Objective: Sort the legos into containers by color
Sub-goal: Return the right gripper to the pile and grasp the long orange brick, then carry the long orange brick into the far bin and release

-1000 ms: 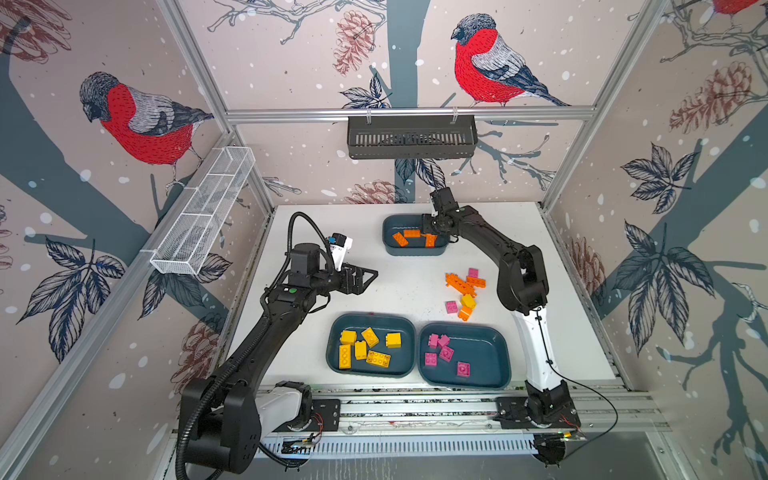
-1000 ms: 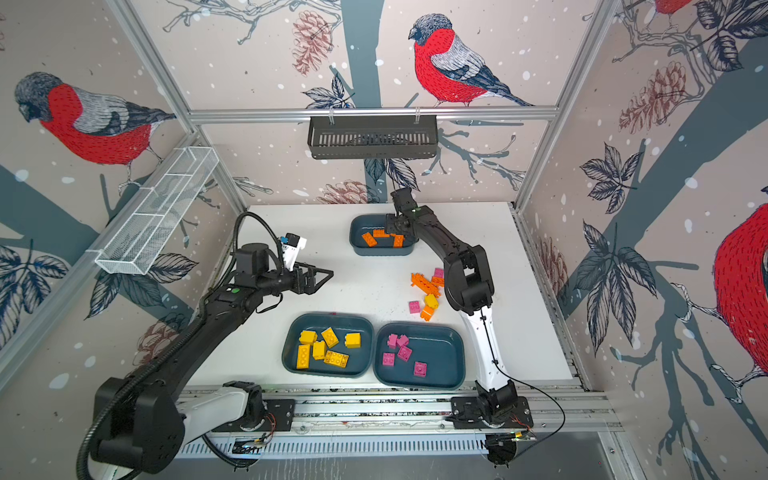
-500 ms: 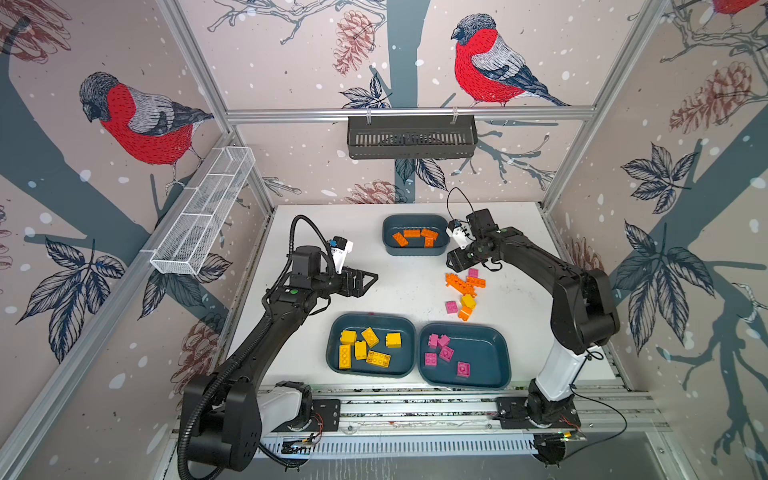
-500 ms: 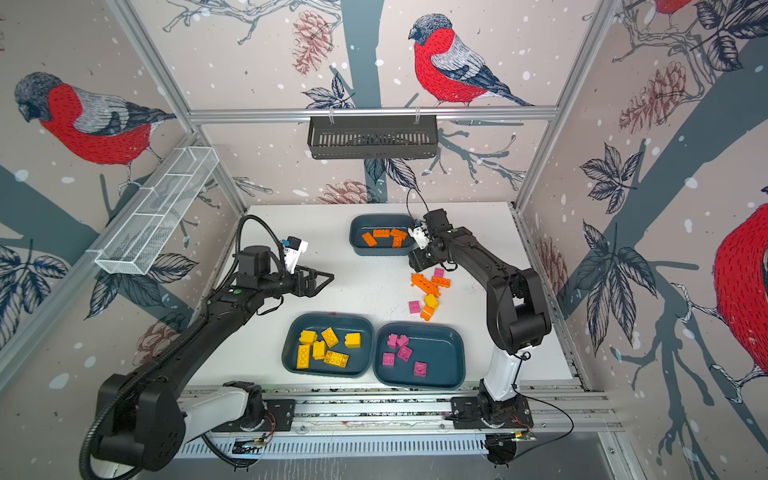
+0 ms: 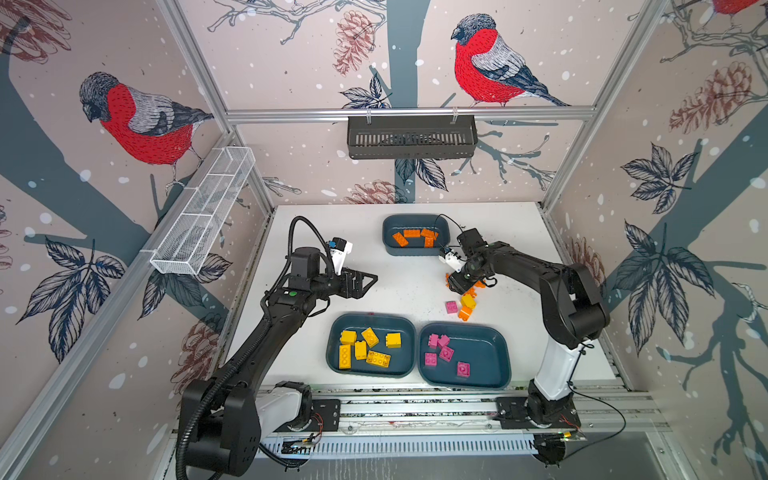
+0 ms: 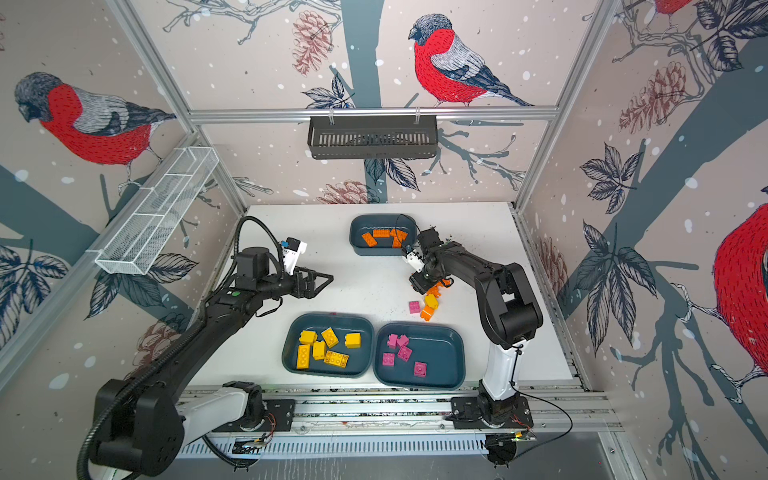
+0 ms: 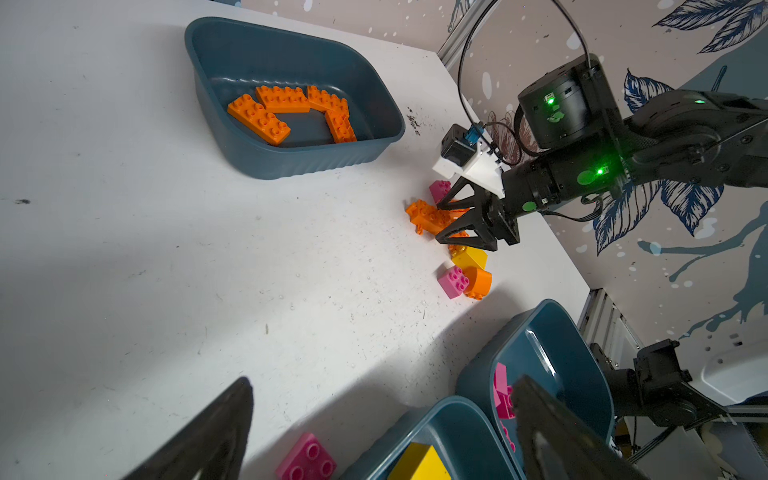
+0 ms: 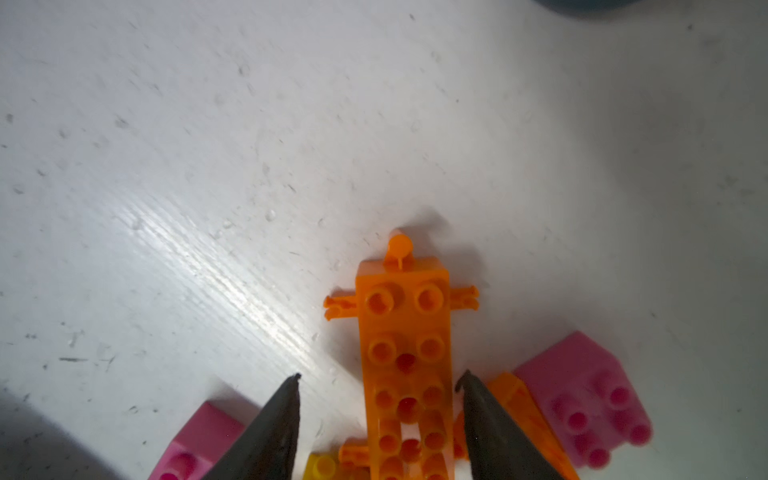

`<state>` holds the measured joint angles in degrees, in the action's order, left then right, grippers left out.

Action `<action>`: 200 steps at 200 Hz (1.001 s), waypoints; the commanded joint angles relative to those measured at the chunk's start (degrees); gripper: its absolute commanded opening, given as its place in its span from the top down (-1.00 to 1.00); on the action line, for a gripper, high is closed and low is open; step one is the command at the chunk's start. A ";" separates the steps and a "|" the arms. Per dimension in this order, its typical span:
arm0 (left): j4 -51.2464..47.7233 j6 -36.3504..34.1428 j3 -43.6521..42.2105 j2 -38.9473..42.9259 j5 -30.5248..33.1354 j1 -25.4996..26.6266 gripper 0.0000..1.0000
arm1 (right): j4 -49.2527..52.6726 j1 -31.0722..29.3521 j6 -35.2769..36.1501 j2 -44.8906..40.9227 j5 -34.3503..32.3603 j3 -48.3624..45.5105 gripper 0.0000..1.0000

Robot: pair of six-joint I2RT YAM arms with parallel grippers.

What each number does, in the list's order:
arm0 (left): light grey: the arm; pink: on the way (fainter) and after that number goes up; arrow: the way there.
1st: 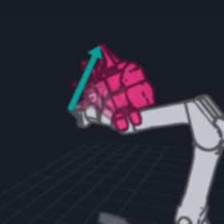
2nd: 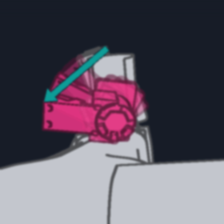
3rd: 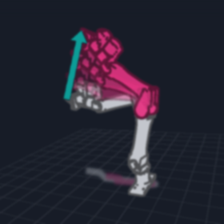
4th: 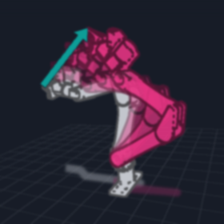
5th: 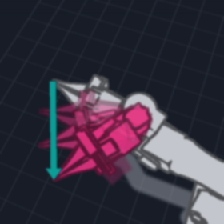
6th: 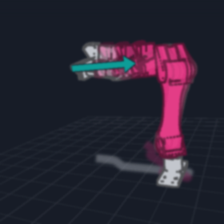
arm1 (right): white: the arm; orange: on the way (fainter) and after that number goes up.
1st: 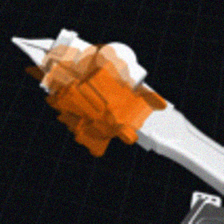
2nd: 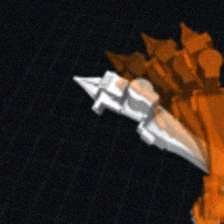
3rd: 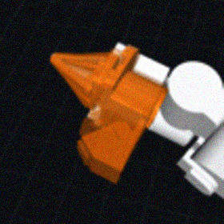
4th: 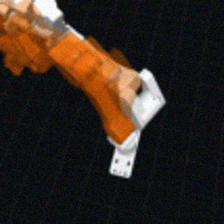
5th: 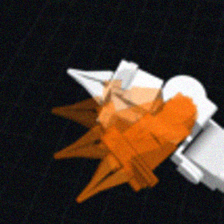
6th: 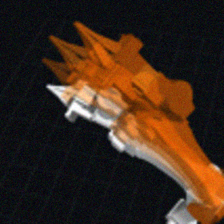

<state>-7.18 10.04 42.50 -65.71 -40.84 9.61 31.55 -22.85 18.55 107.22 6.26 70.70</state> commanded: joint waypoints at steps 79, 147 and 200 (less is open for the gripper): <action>-0.44 -1.86 0.03 0.15 -0.66 -0.20 -0.93 | 0.01 -2.28 0.82 -1.96 -3.14 -1.29 0.51; -0.03 -2.11 0.36 0.08 -0.78 -0.38 -0.93 | -3.93 -2.20 -3.03 -3.10 7.25 11.98 0.57; -0.71 -2.55 2.21 -0.73 -0.82 -0.51 -0.92 | -0.99 -2.84 3.95 14.30 3.59 36.16 0.57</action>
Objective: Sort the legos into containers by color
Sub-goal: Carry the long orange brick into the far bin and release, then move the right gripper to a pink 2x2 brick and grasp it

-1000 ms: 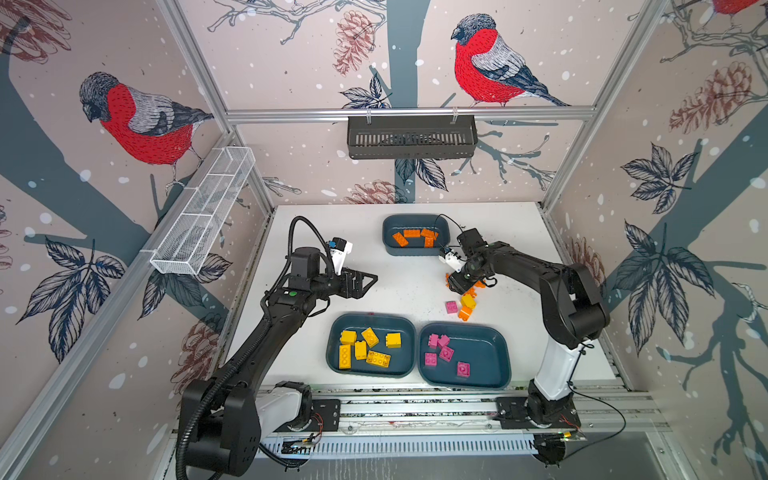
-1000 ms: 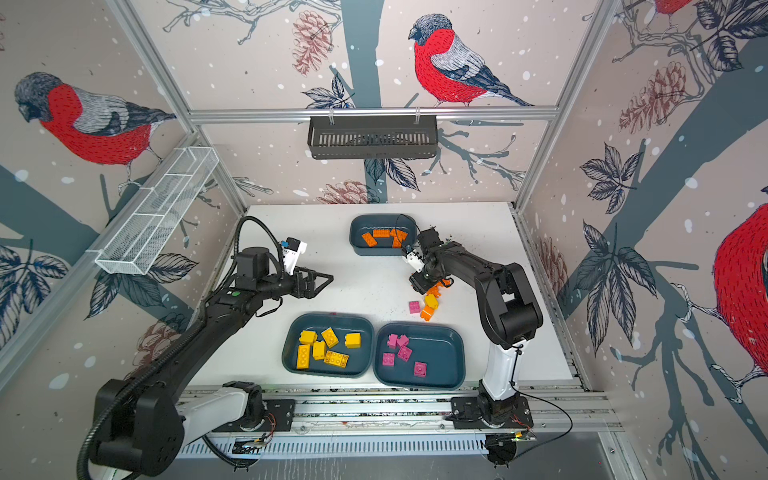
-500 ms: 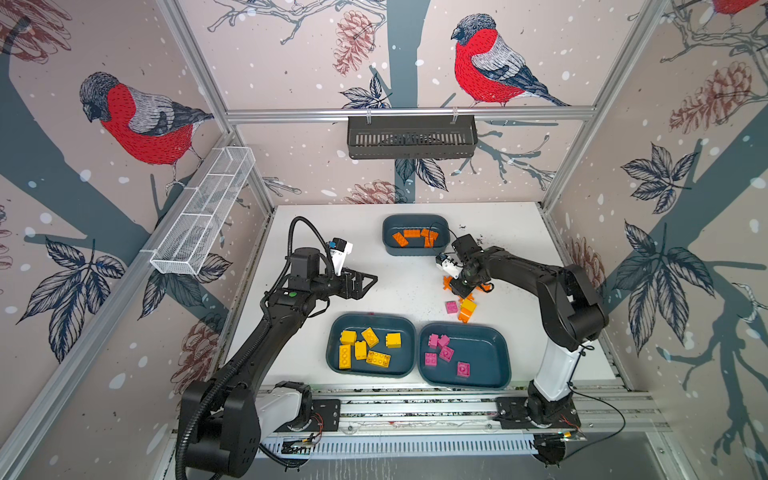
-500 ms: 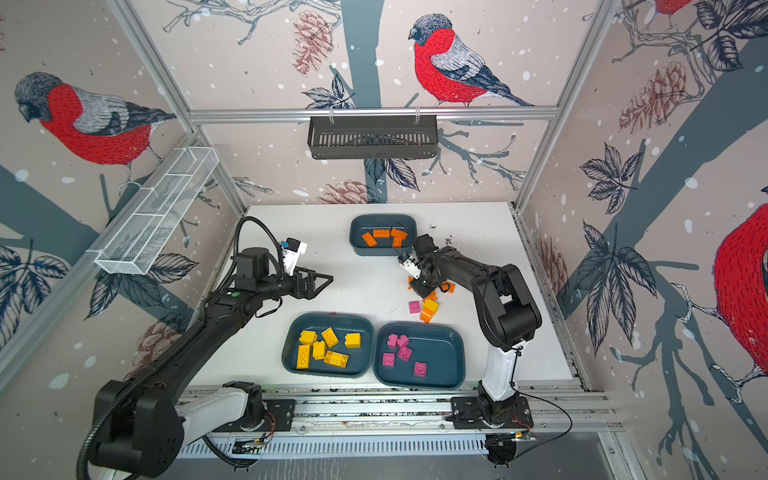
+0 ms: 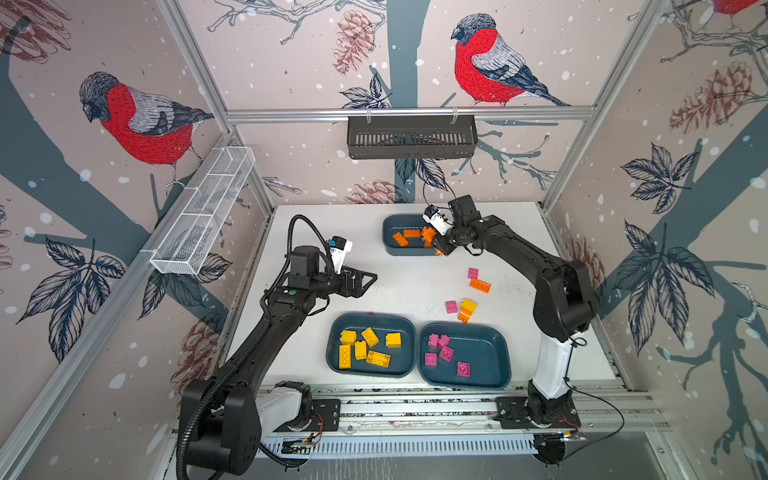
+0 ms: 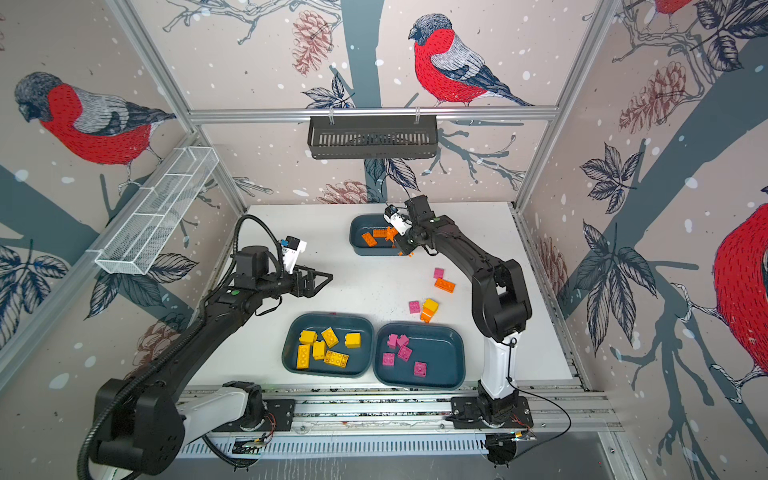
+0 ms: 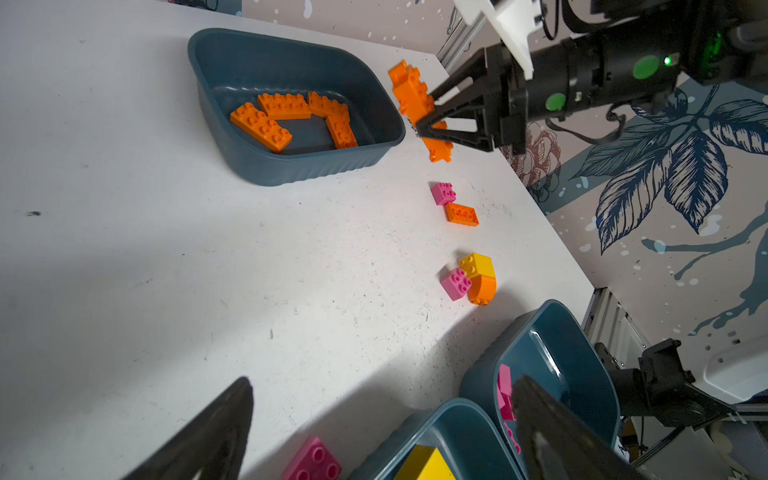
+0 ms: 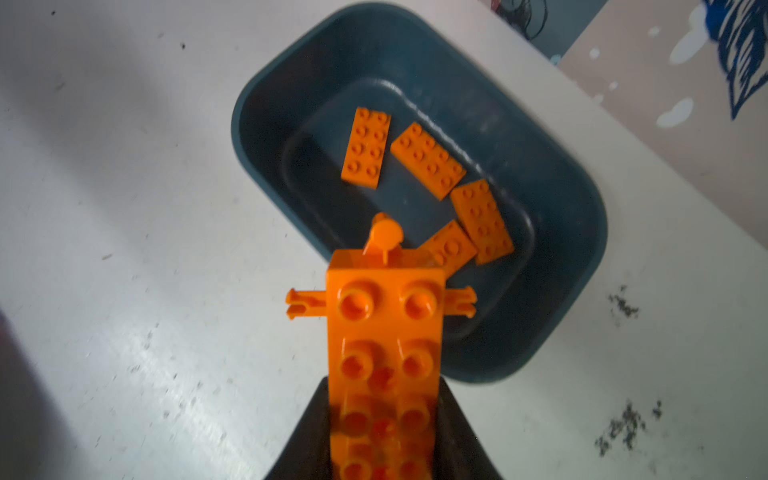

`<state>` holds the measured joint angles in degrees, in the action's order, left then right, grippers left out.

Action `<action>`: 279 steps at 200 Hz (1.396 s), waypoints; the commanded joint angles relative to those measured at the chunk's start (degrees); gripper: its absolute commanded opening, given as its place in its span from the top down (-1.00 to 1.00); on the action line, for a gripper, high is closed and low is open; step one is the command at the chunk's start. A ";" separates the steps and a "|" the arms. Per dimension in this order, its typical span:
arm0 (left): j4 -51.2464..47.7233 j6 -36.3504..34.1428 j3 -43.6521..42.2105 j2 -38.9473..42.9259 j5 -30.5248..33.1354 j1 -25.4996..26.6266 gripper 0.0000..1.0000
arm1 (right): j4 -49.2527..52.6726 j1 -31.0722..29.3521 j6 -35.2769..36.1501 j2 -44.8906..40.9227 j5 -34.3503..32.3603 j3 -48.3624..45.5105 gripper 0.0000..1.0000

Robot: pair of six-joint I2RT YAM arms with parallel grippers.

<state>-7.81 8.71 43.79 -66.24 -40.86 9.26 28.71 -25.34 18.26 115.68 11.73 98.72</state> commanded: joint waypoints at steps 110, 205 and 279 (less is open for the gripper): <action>0.61 -0.63 0.11 -0.97 -1.74 -0.12 -0.92 | 0.18 -0.39 7.82 15.76 -2.07 17.98 -0.46; 2.98 1.11 -0.16 -1.66 -3.08 -0.20 -0.92 | 0.36 8.57 -11.59 -17.99 1.01 -24.60 -0.60; 4.20 1.50 1.37 -4.59 -6.28 -0.20 -0.92 | -4.49 10.90 -41.35 -27.21 -7.04 -40.52 -0.58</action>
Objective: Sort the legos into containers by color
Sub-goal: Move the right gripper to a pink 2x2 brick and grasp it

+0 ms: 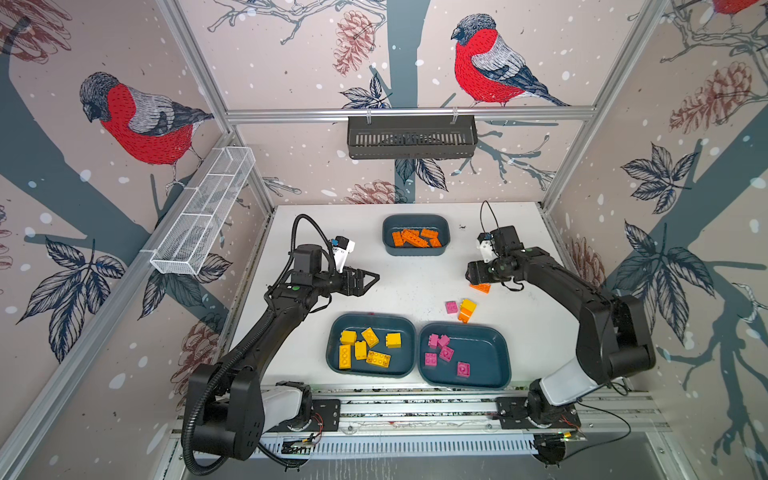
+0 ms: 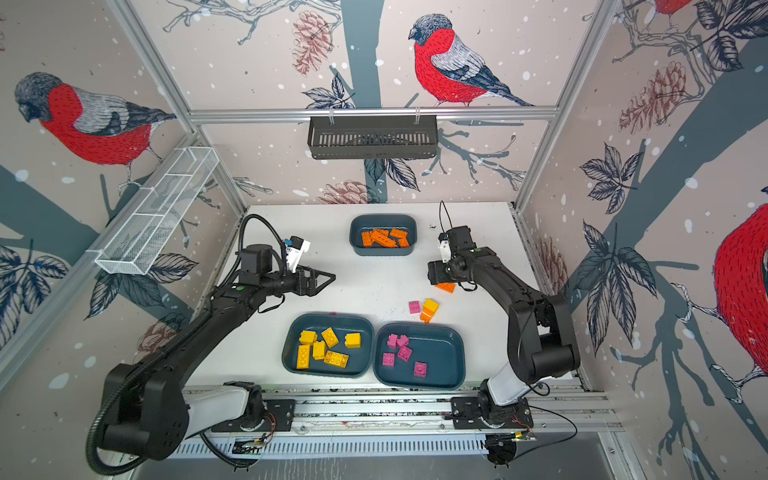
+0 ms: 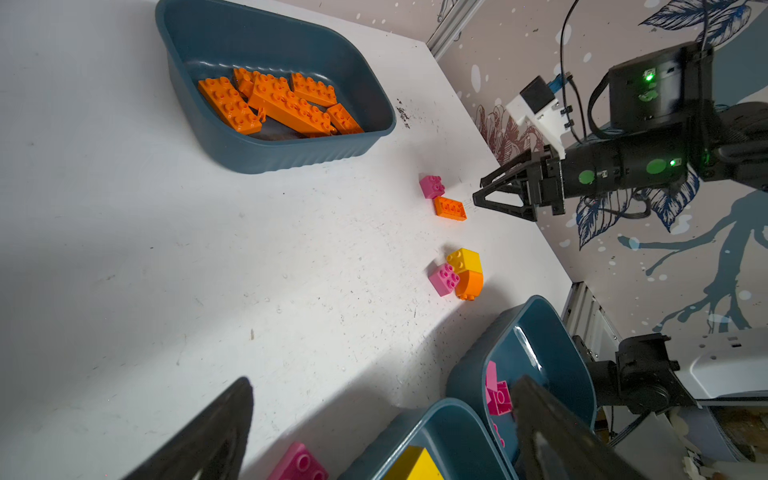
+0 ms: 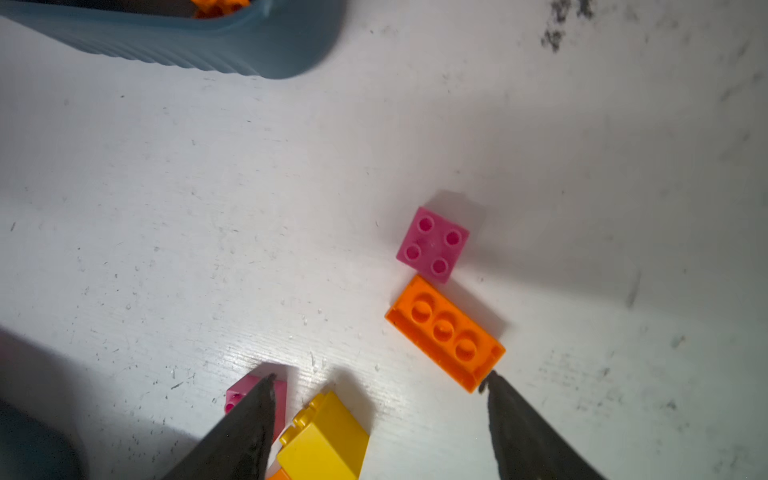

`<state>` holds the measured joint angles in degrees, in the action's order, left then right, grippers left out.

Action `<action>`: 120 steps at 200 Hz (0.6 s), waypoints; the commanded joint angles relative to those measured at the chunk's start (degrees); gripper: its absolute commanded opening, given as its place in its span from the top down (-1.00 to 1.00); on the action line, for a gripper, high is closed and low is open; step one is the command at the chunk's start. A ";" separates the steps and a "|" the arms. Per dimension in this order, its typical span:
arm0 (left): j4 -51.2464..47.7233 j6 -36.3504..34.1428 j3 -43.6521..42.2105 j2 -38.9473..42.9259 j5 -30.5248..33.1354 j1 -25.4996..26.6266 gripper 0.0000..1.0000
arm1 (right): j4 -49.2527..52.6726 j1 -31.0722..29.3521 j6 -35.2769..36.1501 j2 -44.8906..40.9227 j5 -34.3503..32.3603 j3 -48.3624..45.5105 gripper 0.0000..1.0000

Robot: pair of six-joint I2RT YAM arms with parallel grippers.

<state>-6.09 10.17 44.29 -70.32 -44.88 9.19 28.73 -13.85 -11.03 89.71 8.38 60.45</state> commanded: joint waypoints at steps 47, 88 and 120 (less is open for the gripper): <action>2.99 0.06 1.07 -1.14 -3.02 -0.14 -0.93 | -8.78 -2.42 -17.80 4.02 -8.89 -1.38 -0.42; 3.89 0.26 0.99 -1.50 -3.11 -0.14 -0.93 | -10.23 -2.76 -16.70 11.57 -12.98 3.66 -0.23; 4.33 0.44 0.46 -0.99 -2.69 -0.14 -0.93 | -9.62 -2.72 -15.38 16.56 -15.46 6.95 -0.07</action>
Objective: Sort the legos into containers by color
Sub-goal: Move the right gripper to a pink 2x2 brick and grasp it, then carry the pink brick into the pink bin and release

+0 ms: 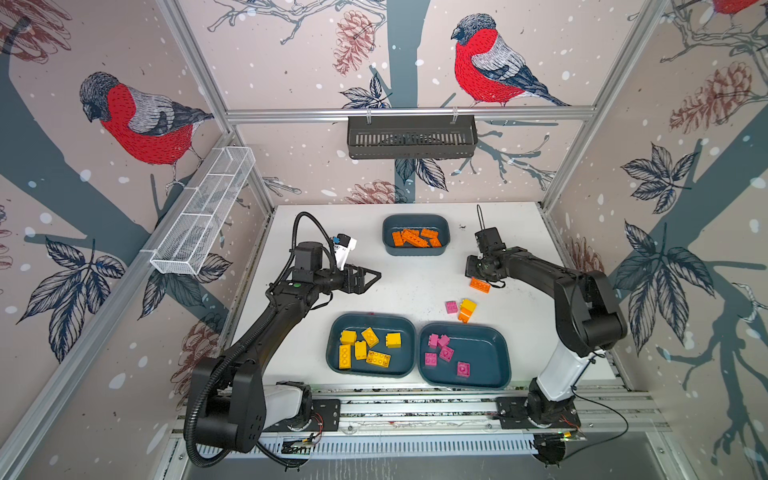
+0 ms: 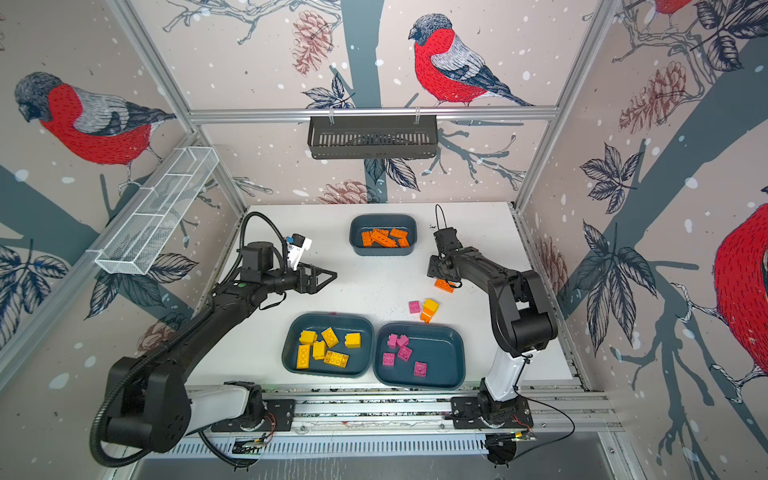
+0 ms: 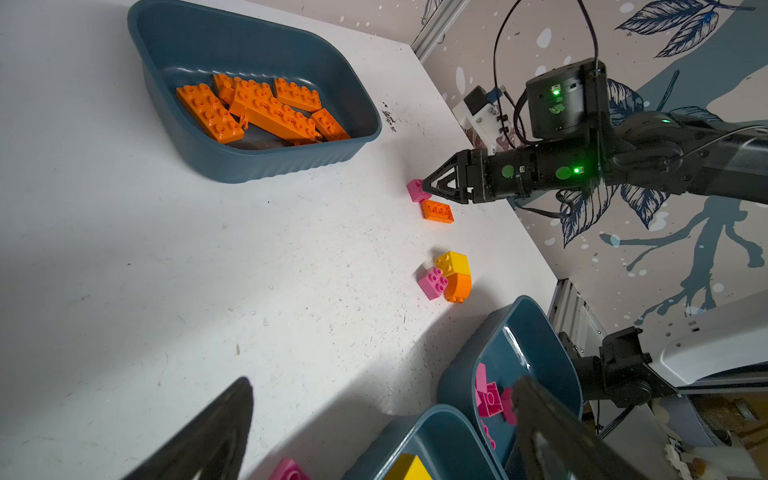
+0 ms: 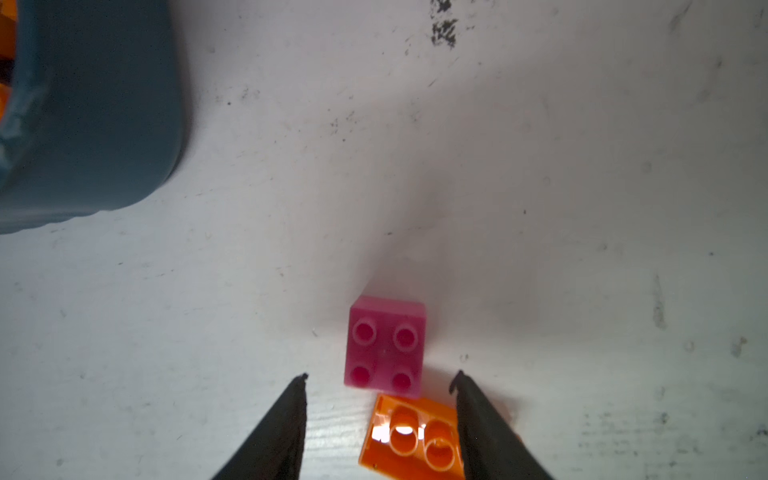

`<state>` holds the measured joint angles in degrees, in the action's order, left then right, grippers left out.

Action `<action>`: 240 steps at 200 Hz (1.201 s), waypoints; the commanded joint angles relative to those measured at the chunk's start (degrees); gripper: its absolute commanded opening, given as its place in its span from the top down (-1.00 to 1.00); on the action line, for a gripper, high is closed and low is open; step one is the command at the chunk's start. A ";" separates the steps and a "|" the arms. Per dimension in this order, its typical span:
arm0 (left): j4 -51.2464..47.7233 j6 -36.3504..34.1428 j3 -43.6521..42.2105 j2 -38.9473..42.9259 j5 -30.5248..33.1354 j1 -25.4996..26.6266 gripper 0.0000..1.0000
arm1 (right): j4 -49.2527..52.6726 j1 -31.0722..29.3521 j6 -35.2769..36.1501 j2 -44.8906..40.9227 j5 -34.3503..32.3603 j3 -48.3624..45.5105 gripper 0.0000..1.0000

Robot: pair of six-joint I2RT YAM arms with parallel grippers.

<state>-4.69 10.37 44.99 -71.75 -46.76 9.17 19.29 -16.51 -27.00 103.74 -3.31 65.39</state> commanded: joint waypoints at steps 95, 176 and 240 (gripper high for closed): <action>2.05 -0.52 -0.89 1.03 -0.26 -0.12 -0.93 | 3.59 -2.08 3.52 3.76 -6.85 2.95 0.57; 3.02 -0.74 -0.83 -0.15 -1.47 -0.36 -0.93 | 16.15 -8.25 5.32 -16.13 6.30 0.55 0.45; 3.33 -1.38 -1.11 -0.87 -2.85 -0.46 -0.93 | 26.56 -19.99 2.94 -33.90 16.05 -12.74 0.34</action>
<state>-4.08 10.09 44.05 -72.38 -47.94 8.95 40.32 -33.89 -22.76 73.73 8.10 56.05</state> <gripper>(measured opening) 0.963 0.330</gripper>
